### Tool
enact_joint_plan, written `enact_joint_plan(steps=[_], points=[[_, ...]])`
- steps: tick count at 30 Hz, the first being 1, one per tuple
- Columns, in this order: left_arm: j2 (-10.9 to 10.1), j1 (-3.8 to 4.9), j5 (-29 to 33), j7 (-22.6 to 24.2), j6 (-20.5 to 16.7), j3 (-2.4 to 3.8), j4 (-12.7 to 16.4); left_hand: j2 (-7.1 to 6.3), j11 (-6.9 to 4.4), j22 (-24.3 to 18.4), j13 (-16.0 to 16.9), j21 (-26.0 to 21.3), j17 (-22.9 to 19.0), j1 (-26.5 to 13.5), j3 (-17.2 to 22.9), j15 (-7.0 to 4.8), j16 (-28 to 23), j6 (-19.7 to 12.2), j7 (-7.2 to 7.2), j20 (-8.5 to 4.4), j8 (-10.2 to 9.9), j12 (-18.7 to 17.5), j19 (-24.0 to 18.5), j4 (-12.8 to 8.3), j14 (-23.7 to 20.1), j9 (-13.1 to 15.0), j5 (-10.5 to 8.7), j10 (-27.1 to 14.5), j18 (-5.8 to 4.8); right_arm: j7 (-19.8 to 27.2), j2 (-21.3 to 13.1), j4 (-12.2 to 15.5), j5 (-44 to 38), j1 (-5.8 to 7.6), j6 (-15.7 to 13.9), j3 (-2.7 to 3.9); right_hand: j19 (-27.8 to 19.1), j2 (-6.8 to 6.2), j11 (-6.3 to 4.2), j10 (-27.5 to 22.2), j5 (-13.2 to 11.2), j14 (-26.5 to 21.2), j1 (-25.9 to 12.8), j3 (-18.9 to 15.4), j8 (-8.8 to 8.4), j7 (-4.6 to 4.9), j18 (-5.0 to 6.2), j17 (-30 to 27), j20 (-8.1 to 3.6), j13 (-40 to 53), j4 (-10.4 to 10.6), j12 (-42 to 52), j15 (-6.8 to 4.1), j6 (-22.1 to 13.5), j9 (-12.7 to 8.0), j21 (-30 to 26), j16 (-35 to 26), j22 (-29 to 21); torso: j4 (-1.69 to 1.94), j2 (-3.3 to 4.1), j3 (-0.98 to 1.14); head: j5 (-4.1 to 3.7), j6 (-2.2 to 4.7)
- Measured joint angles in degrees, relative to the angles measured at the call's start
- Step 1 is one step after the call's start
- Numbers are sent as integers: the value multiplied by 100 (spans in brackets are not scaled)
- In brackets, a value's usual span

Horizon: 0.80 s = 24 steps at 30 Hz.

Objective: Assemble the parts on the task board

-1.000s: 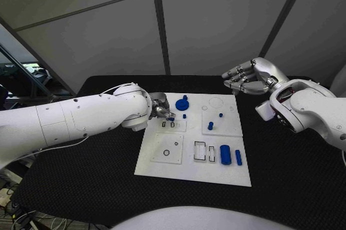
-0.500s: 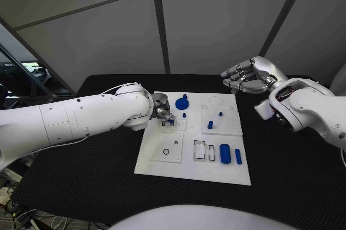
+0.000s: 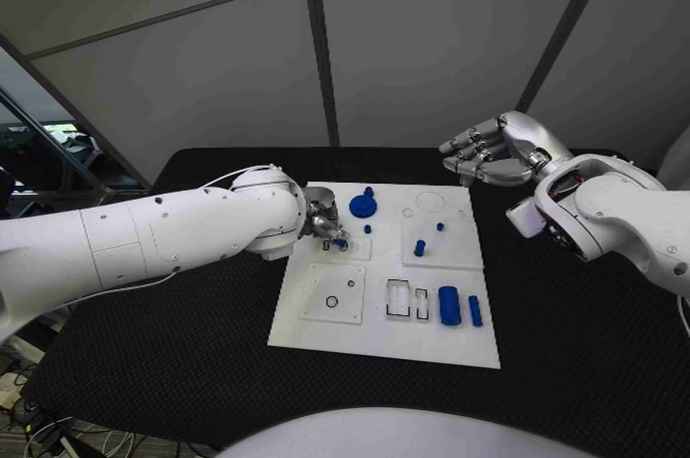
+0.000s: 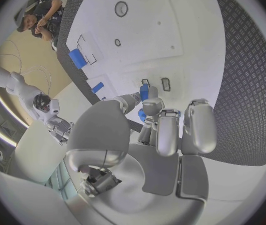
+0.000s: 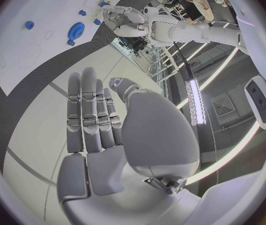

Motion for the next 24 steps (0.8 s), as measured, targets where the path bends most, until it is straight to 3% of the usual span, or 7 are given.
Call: enact_joint_plan(steps=[24], points=[[95, -8, -20, -7, 161, -1, -52, -32, -10, -1, -15, 0, 0, -32, 23, 0, 0, 9, 10, 0, 22, 0, 0, -23, 0, 12, -10, 15, 0, -19, -12, 13, -34, 0, 24, 0, 20, 2, 0, 0, 0, 12, -2, 14, 0, 0, 0, 0, 20, -19, -14, -23, 11, 0, 0, 0, -21, -1, -2, 4, 4, -5, -30]])
